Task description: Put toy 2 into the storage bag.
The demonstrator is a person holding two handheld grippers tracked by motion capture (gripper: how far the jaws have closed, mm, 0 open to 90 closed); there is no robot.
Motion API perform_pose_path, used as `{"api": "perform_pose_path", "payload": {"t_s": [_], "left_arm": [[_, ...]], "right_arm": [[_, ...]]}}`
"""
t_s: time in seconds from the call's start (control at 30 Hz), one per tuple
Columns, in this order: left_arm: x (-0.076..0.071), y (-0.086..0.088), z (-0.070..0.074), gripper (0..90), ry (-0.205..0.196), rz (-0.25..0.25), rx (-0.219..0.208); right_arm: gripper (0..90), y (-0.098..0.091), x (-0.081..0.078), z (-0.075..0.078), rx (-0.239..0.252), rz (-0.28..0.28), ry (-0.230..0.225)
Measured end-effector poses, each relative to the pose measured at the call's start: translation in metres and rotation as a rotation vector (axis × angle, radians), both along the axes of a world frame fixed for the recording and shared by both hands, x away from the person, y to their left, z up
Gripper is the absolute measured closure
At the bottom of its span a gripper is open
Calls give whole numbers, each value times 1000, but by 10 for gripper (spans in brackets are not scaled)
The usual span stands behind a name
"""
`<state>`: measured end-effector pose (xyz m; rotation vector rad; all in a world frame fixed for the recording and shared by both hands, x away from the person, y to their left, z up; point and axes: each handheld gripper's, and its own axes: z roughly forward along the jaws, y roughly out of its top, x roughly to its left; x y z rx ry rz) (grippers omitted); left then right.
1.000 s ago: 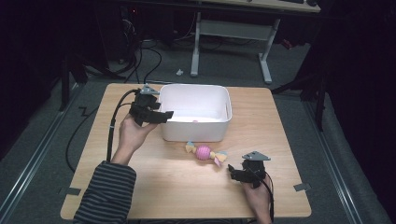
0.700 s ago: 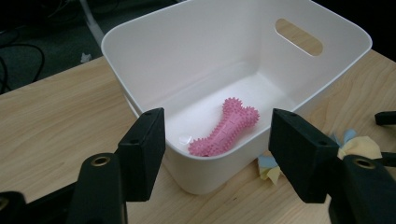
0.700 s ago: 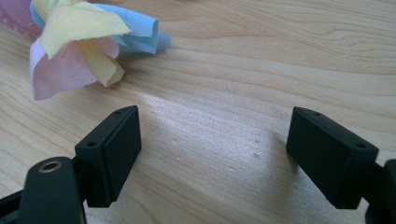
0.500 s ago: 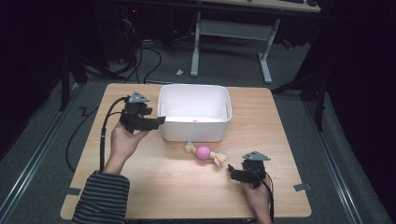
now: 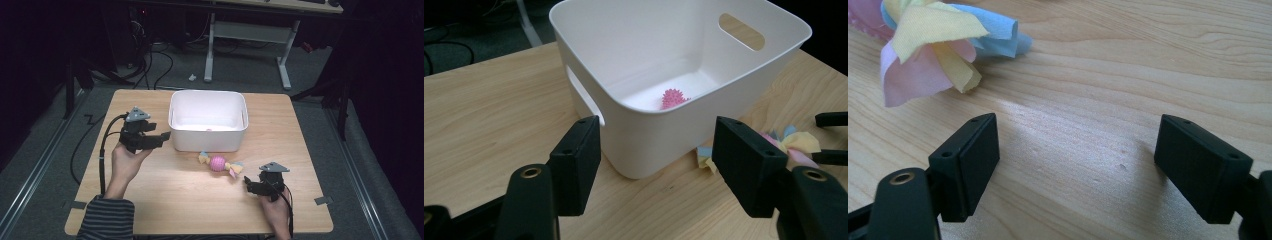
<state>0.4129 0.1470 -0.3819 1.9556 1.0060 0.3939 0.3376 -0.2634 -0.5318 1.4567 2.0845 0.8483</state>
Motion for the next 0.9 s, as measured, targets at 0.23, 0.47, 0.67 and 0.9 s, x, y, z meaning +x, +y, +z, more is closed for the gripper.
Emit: {"api": "perform_pose_path", "payload": {"t_s": [0.23, 0.47, 0.67, 0.9], "left_arm": [[-14, 9, -9, 366, -5, 20, -21], [-26, 17, -25, 366, -5, 41, -48], [-33, 22, -42, 365, 11, 47, -66], [-40, 28, -61, 365, 26, 70, -85]], "right_arm": [[184, 0, 0, 0, 0, -1, 1], [186, 0, 0, 0, 0, -1, 1], [187, 0, 0, 0, -2, 1, -2], [187, 0, 0, 0, -1, 2, -1]]}}
